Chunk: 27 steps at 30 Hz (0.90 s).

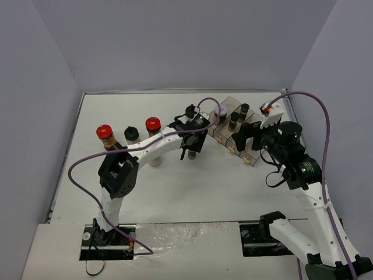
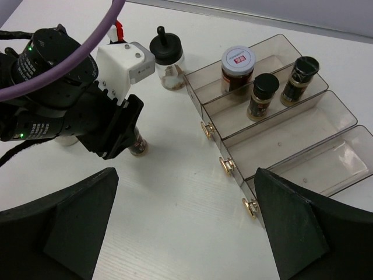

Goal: Organize the condiment bottles

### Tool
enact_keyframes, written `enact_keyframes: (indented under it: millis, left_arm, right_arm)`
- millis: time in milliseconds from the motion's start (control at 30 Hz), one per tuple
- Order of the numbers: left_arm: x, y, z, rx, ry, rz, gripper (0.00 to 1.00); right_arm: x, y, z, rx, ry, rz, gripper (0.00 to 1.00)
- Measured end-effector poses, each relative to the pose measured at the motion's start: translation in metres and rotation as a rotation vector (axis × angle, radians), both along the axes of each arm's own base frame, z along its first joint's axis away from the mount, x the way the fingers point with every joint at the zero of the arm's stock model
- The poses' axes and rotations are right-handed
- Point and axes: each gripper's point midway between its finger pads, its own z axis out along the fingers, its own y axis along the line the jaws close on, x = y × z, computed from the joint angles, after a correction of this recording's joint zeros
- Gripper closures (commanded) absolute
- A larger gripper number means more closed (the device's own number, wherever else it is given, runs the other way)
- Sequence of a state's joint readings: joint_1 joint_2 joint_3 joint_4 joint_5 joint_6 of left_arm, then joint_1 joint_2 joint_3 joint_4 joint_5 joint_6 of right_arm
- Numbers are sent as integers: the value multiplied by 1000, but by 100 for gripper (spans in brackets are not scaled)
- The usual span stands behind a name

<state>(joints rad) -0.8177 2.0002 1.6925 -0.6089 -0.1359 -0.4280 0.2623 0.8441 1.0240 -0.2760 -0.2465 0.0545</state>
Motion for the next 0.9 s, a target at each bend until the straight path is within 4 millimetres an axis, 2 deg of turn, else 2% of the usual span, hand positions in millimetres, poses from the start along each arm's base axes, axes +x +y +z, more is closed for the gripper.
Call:
enact_keyframes:
  millis: [133, 333, 533, 600, 667, 767, 900]
  left_arm:
    - [1, -2, 0, -14, -7, -1, 45]
    - [-6, 2, -10, -2, 21, 2, 16]
    - [-9, 4, -1, -16, 21, 13, 3]
    - [-11, 7, 16, -37, 3, 16, 3]
    - [-14, 10, 46, -78, -38, 17, 3]
    - [-22, 24, 107, -157, -134, 29, 3]
    - [-39, 62, 192, -269, -284, 71, 3]
  right_arm:
    - [-1, 0, -2, -2, 8, -1, 0]
    - [-1, 0, -3, -2, 8, 0, 0]
    - [0, 1, -4, -1, 16, 7, 0]
    - [1, 5, -4, 4, 21, 22, 0]
    - [3, 8, -2, 8, 28, 39, 0]
    - [7, 14, -2, 13, 45, 63, 0]
    - [14, 23, -5, 14, 75, 95, 0]
